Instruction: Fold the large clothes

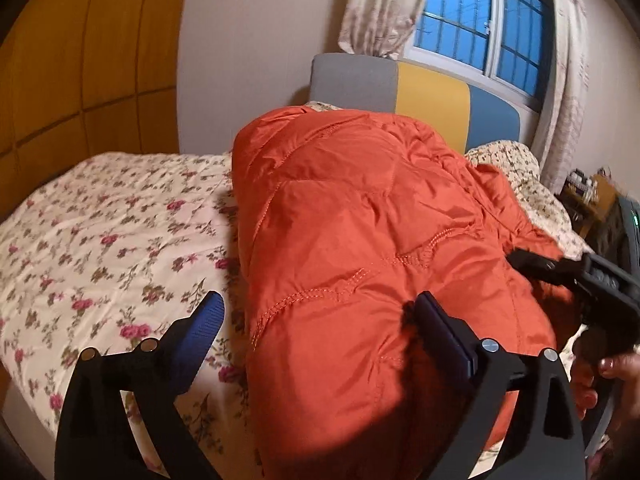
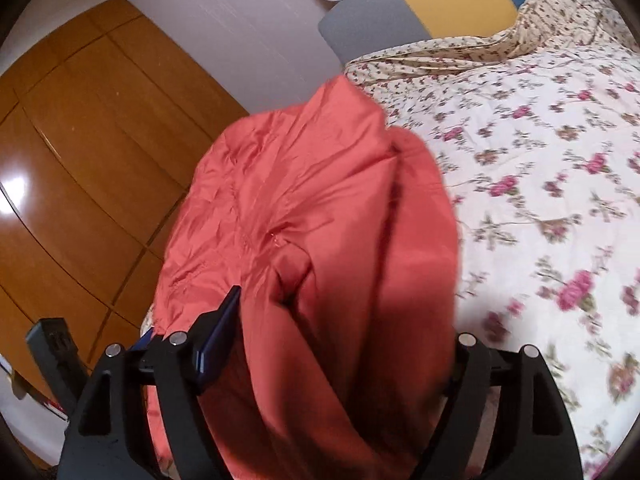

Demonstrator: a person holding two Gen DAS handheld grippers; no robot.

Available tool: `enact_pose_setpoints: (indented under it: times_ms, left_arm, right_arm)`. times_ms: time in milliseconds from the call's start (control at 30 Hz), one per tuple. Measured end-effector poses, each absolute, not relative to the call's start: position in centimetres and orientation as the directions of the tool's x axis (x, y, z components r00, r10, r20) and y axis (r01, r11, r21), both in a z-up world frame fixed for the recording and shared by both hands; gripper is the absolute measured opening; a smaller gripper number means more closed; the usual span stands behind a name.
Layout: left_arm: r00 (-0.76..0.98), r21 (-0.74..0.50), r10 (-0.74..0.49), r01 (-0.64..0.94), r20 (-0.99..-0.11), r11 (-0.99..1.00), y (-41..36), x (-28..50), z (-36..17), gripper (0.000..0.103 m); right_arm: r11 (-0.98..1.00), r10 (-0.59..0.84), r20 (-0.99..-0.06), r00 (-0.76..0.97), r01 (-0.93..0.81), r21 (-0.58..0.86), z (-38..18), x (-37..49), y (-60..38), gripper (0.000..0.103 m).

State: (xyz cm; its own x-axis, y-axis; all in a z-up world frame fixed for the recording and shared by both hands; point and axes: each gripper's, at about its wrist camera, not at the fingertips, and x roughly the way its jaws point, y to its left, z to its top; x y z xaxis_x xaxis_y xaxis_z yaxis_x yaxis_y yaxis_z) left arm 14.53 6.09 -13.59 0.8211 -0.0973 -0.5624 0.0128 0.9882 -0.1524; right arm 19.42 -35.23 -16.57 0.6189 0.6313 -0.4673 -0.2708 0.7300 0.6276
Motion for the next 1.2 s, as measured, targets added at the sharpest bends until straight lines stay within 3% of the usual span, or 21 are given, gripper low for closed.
enact_pose_setpoints:
  times_ms: [233,367,467,767,1200]
  left_arm:
    - [0.842,-0.208,-0.020,-0.111,-0.540,0.972,8.0,15.2,-9.5,0.098]
    - [0.820,-0.205,0.020,-0.166,-0.572,0.965,8.0,19.1,-7.9,0.098]
    - [0.792,-0.148,0.043,-0.167,-0.609,0.975,6.5,22.9,-7.3,0.098]
    - [0.721,0.053,0.163,-0.172,-0.673,0.984,3.3,31.9,-9.5,0.098]
    - [0.677,0.044,0.149,-0.170,-0.720,0.984,2.5,34.8,-14.1,0.100]
  right_arm:
    - [0.810,0.492,-0.460,0.739,-0.194,0.554,-12.1,18.2,-37.8,0.078]
    - [0.838,0.470,-0.453,0.758,-0.223,0.497,-8.8,20.0,-35.0,0.078]
    - [0.870,0.460,-0.507,0.729,-0.257,0.420,-7.6,23.7,-31.0,0.074]
    - [0.923,0.368,-0.612,0.700,-0.197,0.329,-11.7,31.0,-26.8,0.071]
    - [0.899,0.411,-0.666,0.622,-0.159,0.407,-17.1,33.5,-28.2,0.072]
